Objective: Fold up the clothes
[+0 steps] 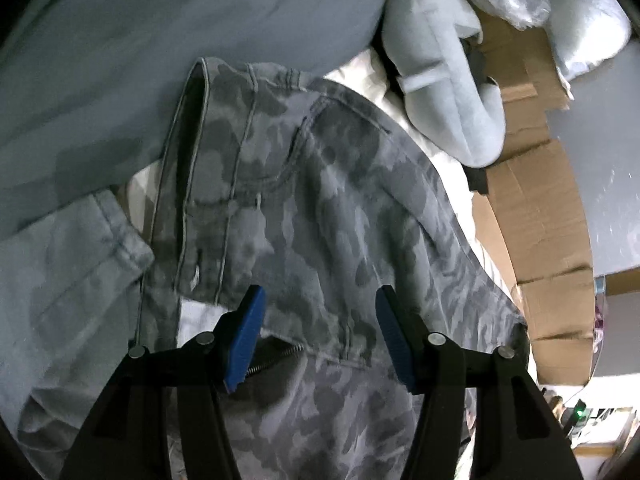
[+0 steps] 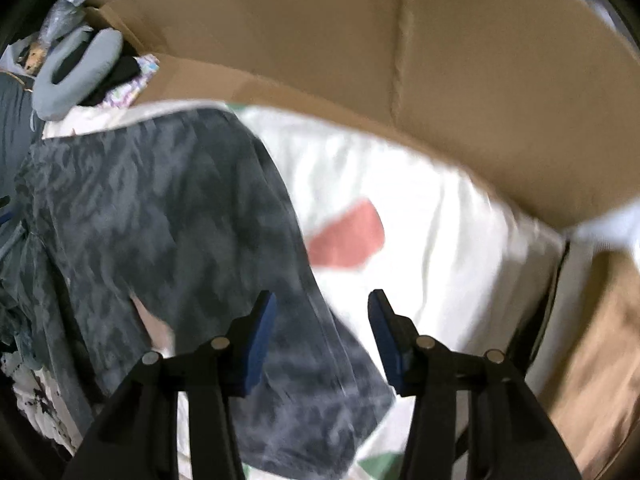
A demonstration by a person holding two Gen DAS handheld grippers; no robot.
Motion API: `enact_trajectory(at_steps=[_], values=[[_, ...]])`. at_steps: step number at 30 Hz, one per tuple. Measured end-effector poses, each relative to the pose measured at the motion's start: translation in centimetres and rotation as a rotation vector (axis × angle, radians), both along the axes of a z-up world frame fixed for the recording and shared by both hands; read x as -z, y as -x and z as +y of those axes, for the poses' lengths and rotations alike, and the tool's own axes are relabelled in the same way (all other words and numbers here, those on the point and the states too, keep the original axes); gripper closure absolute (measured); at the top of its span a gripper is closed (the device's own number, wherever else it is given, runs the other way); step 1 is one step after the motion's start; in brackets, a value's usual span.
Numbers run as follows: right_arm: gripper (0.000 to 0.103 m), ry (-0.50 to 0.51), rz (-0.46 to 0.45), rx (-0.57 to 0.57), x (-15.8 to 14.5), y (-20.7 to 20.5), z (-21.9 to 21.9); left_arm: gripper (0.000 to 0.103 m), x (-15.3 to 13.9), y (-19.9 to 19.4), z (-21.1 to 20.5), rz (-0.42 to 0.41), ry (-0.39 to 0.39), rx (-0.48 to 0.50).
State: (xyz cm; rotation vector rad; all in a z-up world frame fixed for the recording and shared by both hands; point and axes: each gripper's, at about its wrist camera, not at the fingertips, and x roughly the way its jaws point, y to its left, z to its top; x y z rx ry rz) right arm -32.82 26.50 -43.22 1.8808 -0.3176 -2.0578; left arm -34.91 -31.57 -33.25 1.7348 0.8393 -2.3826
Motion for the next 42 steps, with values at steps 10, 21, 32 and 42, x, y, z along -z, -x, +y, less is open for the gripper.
enact_trajectory(at_steps=[10, 21, 32, 42], values=[[0.057, 0.09, -0.063, 0.112, 4.3, -5.2, 1.8, 0.045, 1.2, -3.7, 5.3, 0.005, 0.013, 0.092], [0.061, 0.108, -0.038, 0.11, 5.7, -5.9, 1.0, 0.045, 2.4, -6.7, 11.3, 0.011, 0.043, 0.145], [0.082, 0.089, -0.007, 0.05, 5.3, -5.6, 0.5, 0.045, 4.7, -8.1, 15.5, -0.039, 0.028, 0.205], [0.082, -0.021, 0.066, 0.049, 3.7, -2.8, 4.9, 0.045, 5.5, -8.1, 16.1, -0.045, 0.026, 0.201]])
